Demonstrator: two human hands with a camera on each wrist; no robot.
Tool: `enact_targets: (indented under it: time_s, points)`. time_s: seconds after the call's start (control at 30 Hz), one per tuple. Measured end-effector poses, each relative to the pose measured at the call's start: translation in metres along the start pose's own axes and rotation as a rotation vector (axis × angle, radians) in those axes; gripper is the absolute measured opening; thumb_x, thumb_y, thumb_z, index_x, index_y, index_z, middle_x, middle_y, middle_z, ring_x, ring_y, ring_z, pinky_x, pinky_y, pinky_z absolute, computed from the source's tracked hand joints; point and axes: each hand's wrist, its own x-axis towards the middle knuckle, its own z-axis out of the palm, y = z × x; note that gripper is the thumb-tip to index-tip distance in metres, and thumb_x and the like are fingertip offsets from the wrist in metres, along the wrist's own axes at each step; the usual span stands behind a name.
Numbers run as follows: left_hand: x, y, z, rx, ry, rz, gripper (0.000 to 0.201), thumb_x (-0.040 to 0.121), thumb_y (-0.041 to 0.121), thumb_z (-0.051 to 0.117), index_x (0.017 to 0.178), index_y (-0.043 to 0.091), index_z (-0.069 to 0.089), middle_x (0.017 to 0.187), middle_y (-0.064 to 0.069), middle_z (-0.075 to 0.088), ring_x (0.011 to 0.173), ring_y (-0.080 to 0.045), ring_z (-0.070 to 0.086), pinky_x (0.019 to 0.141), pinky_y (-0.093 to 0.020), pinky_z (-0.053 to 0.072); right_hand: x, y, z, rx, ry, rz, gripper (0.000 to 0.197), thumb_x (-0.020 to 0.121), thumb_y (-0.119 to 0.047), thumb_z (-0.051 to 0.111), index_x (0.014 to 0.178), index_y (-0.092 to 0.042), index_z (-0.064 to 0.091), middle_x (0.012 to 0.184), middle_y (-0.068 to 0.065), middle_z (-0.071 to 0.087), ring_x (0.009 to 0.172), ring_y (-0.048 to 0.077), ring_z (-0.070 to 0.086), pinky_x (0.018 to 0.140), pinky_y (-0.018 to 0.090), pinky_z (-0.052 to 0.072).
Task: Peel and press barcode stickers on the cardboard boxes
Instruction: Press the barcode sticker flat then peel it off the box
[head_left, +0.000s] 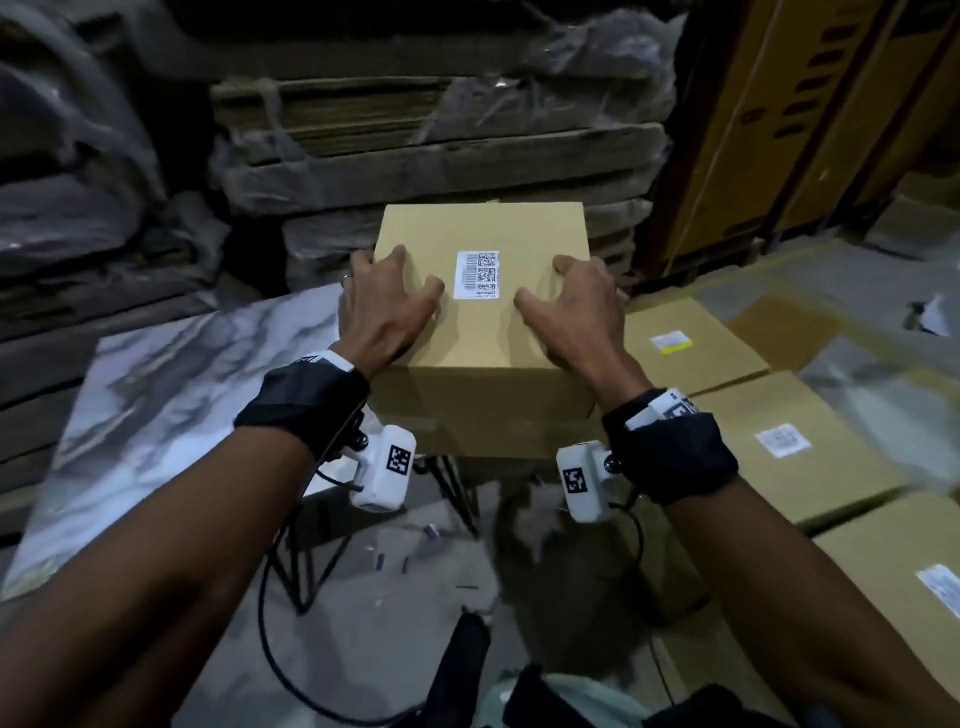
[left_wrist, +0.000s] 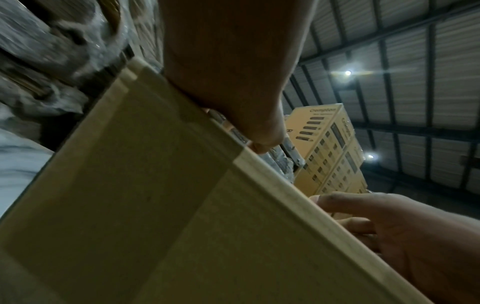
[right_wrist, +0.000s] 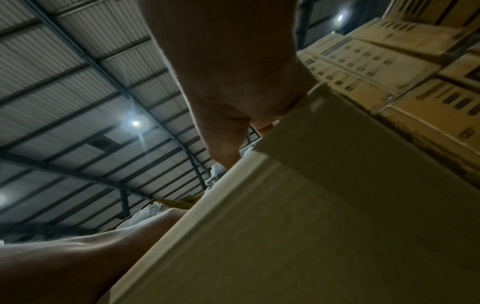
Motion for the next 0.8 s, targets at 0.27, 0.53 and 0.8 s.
enact_targets:
  time_s: [0.27,0.53,0.8]
  points:
    - [0.017,-0.125,-0.053,0.023,0.029,-0.166,0.059,0.083,0.053,0.052,0.127,0.016,0.058,0.124,-0.020,0.047,0.116,-0.045,0.051,0.103,-0.049,0.043,0.003,-0.088,0.111,0.056,-0.094,-0.087,0.053,0.085,-0.042,0.069,0.126,-0.009,0.067,0.125,0.016,0.061,0.113,0.035,0.060,0.092,0.037,0.048]
    - [0.021,-0.205,-0.076,0.014,0.016,-0.309,0.058,0.084,0.052,0.053,0.130,0.016,0.057,0.129,-0.022,0.046,0.120,-0.045,0.048,0.100,-0.050,0.042,0.002,-0.134,0.192,0.049,-0.211,-0.127,0.039,0.074,-0.053,0.060,0.087,-0.017,0.066,0.091,0.005,0.069,0.085,0.029,0.064,0.069,0.033,0.050]
    - [0.042,-0.252,-0.076,0.048,0.020,-0.373,0.052,0.089,0.048,0.057,0.129,0.014,0.057,0.128,-0.021,0.046,0.116,-0.044,0.050,0.094,-0.049,0.042,0.029,-0.159,0.242,0.019,-0.330,-0.174,0.046,0.081,-0.043,0.069,0.109,-0.007,0.071,0.110,0.011,0.072,0.106,0.031,0.063,0.087,0.039,0.054]
